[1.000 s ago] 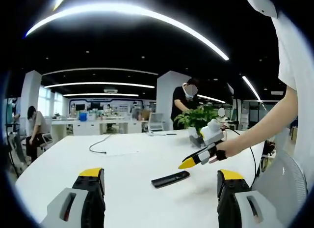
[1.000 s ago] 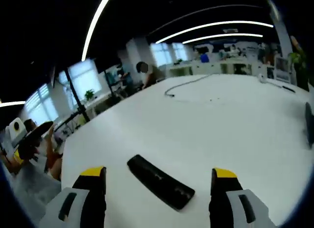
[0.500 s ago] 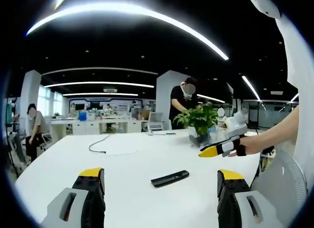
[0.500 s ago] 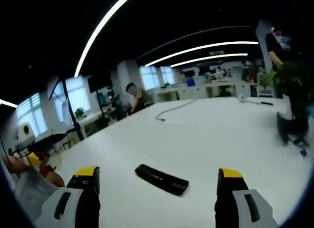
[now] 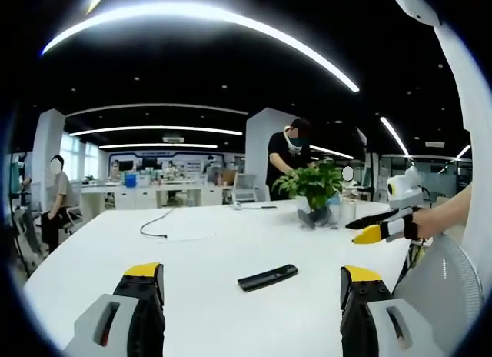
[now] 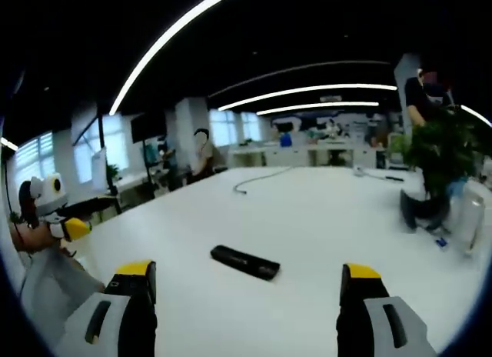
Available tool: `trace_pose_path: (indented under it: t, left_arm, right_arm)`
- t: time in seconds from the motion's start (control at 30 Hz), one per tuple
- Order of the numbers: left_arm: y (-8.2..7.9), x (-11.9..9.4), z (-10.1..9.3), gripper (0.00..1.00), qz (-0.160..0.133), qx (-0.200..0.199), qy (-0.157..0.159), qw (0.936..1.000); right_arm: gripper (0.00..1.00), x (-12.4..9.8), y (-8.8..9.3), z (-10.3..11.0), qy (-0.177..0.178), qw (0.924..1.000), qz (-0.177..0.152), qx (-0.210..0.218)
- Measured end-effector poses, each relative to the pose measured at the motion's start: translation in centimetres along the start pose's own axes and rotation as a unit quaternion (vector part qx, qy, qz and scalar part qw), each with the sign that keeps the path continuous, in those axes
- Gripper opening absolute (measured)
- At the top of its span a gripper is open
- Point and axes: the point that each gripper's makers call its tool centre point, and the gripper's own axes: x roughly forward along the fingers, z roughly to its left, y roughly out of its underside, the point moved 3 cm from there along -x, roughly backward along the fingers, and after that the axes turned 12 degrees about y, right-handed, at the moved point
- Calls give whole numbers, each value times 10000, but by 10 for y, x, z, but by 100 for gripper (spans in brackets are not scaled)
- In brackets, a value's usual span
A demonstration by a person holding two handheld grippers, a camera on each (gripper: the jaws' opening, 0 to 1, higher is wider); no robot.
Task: Press the specified remote control buttons in sequence, fully releasing each button before pressing the next.
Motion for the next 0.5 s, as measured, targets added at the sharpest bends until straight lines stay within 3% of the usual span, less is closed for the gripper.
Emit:
trace_pose_path:
  t: [0.17,0.37,0.5]
  left_arm:
    - [0,-1,1,99,-7,-27,-28,10000]
    - [1,-1,2,98,43,-16,-99,9999]
    - [2,-1,5,98,63,-7,-185,9998]
  right_arm:
    - [99,-11,7,-1,162,9989,149,-421]
    - [99,-20,13,10,40,9980,257,-580]
    - [99,-14,10,-6,275,9984,206,-443]
